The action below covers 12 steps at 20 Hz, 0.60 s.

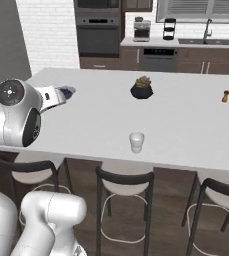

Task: Take a straw from the drawer in front and place it inside the glass cup on the dining counter.

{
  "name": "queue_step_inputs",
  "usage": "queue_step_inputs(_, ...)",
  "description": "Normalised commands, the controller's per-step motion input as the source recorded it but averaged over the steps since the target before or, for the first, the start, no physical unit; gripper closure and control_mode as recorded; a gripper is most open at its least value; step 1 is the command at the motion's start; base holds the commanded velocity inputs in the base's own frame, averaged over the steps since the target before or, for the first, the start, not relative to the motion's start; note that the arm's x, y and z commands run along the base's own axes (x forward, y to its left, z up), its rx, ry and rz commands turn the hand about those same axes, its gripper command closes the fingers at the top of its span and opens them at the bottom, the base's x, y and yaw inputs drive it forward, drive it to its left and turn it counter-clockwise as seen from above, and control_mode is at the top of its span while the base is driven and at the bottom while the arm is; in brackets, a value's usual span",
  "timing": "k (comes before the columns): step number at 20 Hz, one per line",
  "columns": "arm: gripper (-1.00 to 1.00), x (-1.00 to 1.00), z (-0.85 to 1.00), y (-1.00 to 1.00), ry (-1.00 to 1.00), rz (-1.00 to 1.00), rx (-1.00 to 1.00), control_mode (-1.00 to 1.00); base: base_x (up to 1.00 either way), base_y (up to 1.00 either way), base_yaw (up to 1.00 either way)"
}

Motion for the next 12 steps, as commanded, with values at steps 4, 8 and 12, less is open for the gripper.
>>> queue_step_inputs(4,1.00,0.00,0.00,0.00,0.00,0.00,0.00,1.00,0.41,0.30,-0.23)
queue_step_inputs(8,1.00,0.00,0.00,0.00,0.00,0.00,0.00,1.00,0.50,0.27,-0.22)
queue_step_inputs(12,1.00,0.00,0.00,0.00,0.00,0.00,0.00,1.00,0.39,0.19,-0.19)
